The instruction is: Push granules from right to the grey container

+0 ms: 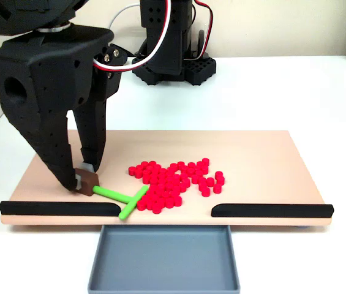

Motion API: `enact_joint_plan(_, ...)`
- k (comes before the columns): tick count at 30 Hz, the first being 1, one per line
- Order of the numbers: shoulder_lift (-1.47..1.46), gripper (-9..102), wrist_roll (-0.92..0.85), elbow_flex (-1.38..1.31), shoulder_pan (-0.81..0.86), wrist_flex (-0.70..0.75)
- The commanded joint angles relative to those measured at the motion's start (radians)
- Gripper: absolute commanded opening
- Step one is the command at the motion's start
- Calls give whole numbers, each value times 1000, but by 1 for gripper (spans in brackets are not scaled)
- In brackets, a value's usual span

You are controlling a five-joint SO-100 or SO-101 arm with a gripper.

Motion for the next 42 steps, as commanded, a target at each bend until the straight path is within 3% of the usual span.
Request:
enact_joint_plan(1,41,0,17,-15,-3,6)
enact_joint_plan(42,46,0,167,-15,-46,0)
